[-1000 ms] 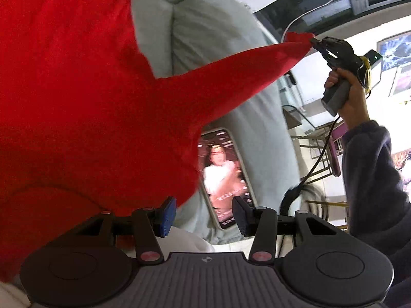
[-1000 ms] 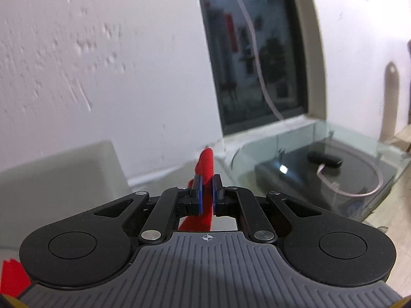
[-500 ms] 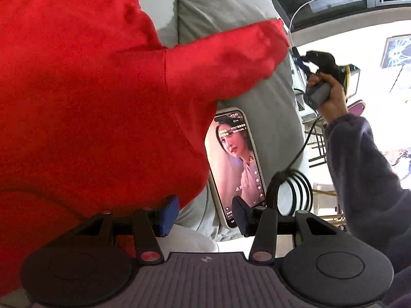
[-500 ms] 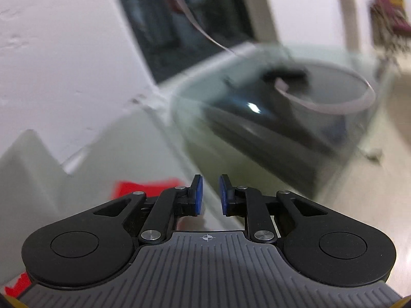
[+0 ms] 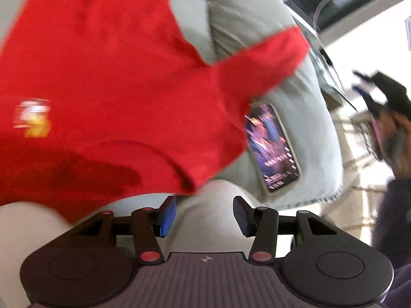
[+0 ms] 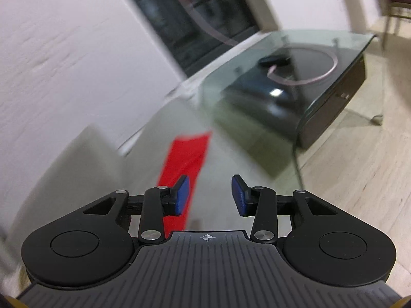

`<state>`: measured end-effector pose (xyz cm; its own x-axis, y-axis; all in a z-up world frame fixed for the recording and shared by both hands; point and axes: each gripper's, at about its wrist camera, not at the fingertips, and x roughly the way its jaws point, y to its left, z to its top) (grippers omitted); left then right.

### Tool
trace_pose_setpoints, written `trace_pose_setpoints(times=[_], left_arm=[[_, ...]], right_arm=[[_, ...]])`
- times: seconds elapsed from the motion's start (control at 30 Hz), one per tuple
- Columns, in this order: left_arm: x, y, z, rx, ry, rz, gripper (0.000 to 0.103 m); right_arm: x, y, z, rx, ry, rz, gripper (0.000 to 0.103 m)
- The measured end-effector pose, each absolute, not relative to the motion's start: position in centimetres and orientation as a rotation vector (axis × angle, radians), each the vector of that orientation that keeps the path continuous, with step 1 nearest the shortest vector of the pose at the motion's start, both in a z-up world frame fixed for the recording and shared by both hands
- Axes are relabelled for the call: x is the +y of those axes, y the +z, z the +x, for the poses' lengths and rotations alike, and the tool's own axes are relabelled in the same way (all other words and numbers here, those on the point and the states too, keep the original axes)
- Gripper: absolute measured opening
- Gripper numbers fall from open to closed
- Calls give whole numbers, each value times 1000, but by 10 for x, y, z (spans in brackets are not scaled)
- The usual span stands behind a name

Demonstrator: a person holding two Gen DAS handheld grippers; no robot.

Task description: Fold clothes

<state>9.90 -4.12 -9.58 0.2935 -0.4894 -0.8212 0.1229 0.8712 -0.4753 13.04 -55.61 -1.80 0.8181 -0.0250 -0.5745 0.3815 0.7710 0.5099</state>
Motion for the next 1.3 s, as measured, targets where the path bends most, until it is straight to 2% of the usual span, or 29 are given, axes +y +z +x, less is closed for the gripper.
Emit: trace_pose_setpoints(times=[0.07, 0.1, 0.2, 0.27, 0.33, 0.4, 0.47, 0.6, 0.7, 0.77, 0.9, 1.0, 1.07, 1.1, 1.13, 1.17, 1.2, 1.23, 1.3], left_arm=[[-24, -83, 83, 1161, -346, -332, 50], [-15, -82, 75, 1141, -319, -332, 53], [4, -86, 57, 1085, -165, -308, 55], [5, -95, 54, 1051, -65, -283, 54], [17, -104, 52, 1050, -42, -320, 49], [29, -113, 49, 1053, -20, -367, 45], [34, -113, 46, 1046, -31, -383, 45], [46, -117, 38, 1040, -64, -431, 46], [55, -125, 34, 1036, -57, -482, 46], [62, -128, 31, 1036, -47, -513, 46], [74, -134, 25, 1043, -40, -556, 46], [82, -141, 22, 1070, -2, -575, 46], [89, -143, 19, 1068, 21, -595, 46], [93, -144, 17, 1067, 33, -605, 46], [98, -144, 15, 1057, 54, -616, 47], [102, -144, 12, 1046, 75, -626, 47], [107, -145, 9, 1032, 91, -641, 47], [113, -146, 6, 1018, 107, -657, 47], [120, -148, 3, 985, 131, -686, 47]], right_arm=[[-530, -14, 102, 640, -128, 660, 49], [-514, -16, 89, 679, -57, 668, 57], [-464, -40, 55, 807, 107, 684, 58], [-435, -67, 41, 883, 149, 692, 50], [-415, -91, 38, 928, 185, 722, 32], [-399, -113, 40, 964, 202, 748, 30], [-391, -127, 49, 967, 173, 761, 34], [-380, -148, 62, 964, 103, 815, 48], [-373, -157, 70, 954, 74, 843, 49], [-368, -160, 73, 936, 60, 853, 6], [-350, -139, 64, 954, -16, 666, 3], [-350, -139, 58, 1025, -60, 650, 2], [-350, -137, 57, 1016, -59, 601, 4], [-350, -134, 57, 1004, -47, 609, 9], [-351, -131, 56, 993, -32, 622, 22], [-354, -128, 54, 982, -36, 639, 29], [-355, -125, 52, 971, -38, 644, 44], [-356, -121, 50, 953, -32, 634, 50], [-350, -111, 45, 928, 7, 599, 50]])
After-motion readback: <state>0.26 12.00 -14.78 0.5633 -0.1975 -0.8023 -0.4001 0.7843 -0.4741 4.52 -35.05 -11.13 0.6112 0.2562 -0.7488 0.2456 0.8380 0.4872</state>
